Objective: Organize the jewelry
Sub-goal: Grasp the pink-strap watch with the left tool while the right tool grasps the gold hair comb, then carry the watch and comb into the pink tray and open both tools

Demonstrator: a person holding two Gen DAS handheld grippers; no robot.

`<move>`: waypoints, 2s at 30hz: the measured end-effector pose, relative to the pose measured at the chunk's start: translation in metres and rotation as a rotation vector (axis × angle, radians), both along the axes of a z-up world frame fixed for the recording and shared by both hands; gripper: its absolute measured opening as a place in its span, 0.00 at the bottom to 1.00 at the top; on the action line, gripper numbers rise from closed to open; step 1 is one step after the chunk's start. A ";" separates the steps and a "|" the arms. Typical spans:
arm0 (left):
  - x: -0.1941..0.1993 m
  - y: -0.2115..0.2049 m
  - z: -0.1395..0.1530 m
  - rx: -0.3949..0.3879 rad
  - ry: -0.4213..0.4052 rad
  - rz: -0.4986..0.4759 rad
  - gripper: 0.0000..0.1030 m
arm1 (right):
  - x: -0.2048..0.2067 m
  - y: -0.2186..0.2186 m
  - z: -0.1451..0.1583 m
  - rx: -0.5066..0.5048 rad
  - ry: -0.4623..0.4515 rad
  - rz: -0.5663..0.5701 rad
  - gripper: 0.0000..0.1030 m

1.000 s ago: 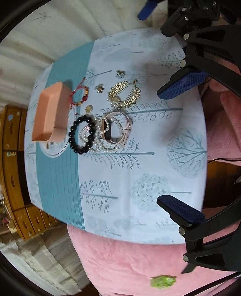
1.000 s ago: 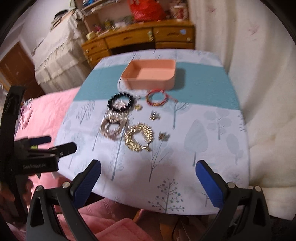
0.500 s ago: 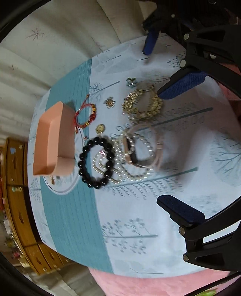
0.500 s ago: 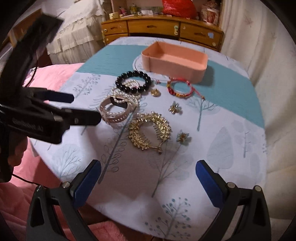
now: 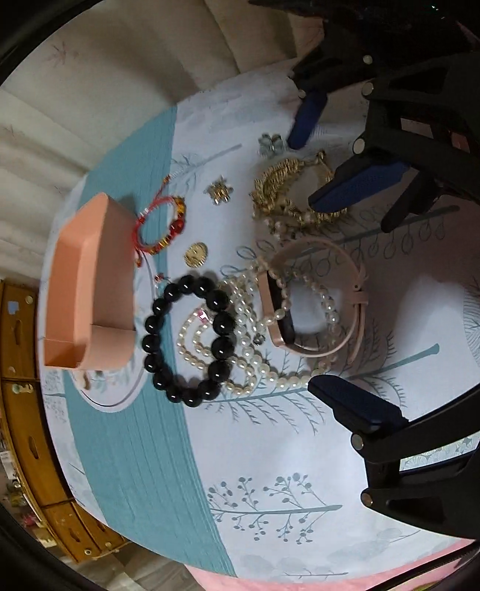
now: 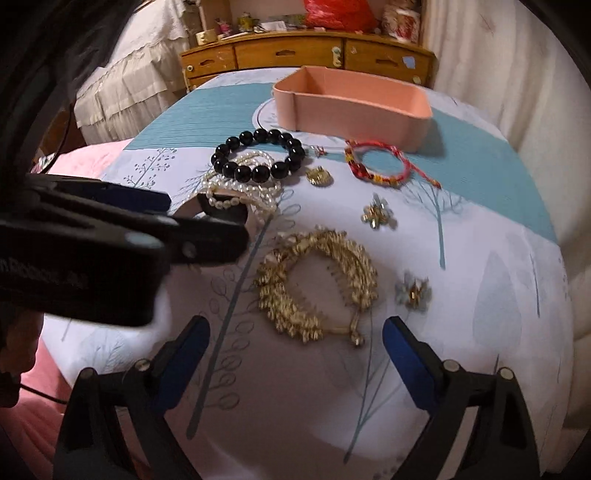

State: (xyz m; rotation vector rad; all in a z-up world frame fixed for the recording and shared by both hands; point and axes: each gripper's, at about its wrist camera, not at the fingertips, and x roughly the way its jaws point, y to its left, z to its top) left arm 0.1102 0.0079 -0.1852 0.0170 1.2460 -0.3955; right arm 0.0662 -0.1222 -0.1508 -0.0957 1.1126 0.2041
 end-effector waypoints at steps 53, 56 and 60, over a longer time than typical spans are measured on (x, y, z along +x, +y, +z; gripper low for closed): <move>0.090 0.047 0.130 -0.114 0.201 0.125 0.31 | 0.091 -0.019 0.101 0.133 -0.069 0.112 0.74; 0.111 0.042 0.139 -0.111 0.143 0.112 0.31 | 0.117 -0.031 0.111 0.148 -0.116 0.041 0.74; 0.135 0.031 0.142 -0.132 0.055 0.114 0.31 | 0.146 -0.046 0.118 0.155 -0.187 -0.041 0.74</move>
